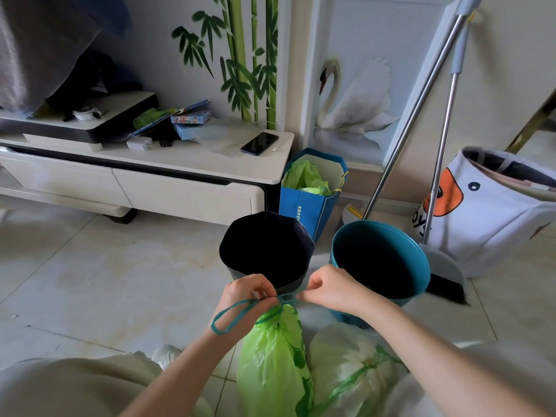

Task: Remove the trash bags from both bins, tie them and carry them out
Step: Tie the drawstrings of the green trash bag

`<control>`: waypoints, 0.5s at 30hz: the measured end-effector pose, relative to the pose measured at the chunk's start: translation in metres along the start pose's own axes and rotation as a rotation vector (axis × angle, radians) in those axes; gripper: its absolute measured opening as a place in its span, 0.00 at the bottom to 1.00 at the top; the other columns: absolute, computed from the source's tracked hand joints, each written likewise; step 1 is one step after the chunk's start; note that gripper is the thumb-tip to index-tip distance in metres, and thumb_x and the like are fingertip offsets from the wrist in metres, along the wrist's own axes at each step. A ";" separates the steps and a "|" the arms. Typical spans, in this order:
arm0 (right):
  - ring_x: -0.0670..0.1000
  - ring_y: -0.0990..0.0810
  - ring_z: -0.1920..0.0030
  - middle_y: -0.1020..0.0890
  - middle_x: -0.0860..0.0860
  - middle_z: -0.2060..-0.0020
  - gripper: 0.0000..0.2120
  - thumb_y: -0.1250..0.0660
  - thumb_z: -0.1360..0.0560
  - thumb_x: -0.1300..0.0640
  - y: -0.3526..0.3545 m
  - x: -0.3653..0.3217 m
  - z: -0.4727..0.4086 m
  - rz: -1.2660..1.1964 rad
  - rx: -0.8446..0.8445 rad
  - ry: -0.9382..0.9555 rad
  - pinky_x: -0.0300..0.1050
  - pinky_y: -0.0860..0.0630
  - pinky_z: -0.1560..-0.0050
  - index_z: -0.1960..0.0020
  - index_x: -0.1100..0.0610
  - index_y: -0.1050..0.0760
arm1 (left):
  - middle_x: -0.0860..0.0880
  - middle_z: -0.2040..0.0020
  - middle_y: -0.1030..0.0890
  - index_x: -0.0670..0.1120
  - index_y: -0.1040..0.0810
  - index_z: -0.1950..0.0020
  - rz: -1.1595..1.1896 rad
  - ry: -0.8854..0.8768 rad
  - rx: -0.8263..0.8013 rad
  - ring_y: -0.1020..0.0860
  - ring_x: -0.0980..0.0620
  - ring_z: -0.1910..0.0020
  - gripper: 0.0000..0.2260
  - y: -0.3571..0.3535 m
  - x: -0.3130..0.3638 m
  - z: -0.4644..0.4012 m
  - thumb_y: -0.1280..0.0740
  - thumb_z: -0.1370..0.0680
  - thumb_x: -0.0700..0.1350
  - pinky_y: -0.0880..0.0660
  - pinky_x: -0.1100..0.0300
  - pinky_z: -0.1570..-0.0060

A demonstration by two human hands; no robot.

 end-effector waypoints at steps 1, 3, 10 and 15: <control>0.49 0.31 0.69 0.27 0.51 0.71 0.12 0.32 0.30 0.50 0.003 0.004 0.000 0.016 0.066 -0.012 0.43 0.35 0.68 0.68 0.55 0.27 | 0.52 0.65 0.20 0.51 0.21 0.65 0.007 0.015 0.005 0.22 0.52 0.66 0.05 0.001 0.000 0.000 0.26 0.33 0.43 0.26 0.65 0.67; 0.51 0.31 0.70 0.28 0.54 0.71 0.11 0.35 0.30 0.54 0.013 0.012 0.002 0.087 0.241 -0.038 0.44 0.36 0.69 0.69 0.56 0.30 | 0.51 0.66 0.19 0.49 0.20 0.65 0.008 0.040 0.022 0.21 0.53 0.64 0.06 0.004 0.001 0.001 0.26 0.32 0.40 0.27 0.69 0.67; 0.54 0.18 0.66 0.21 0.57 0.68 0.06 0.38 0.23 0.62 0.019 0.034 0.005 -1.227 0.096 -0.277 0.46 0.22 0.61 0.53 0.59 0.22 | 0.52 0.66 0.18 0.52 0.19 0.66 0.035 0.165 0.042 0.21 0.57 0.66 0.08 0.013 -0.009 0.004 0.26 0.32 0.40 0.24 0.63 0.66; 0.54 0.22 0.68 0.24 0.55 0.69 0.09 0.37 0.23 0.59 0.007 0.042 0.003 -1.342 0.013 -0.334 0.46 0.21 0.64 0.61 0.58 0.26 | 0.49 0.65 0.15 0.47 0.15 0.62 0.234 0.277 0.056 0.19 0.56 0.66 0.07 0.020 -0.012 0.013 0.26 0.31 0.35 0.23 0.65 0.63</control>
Point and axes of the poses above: each hand's wrist, its own z-axis away from the middle knuckle, its own y-axis out of the back of the hand, x = y × z, the point moved 6 cm from there along -z, towards the middle knuckle
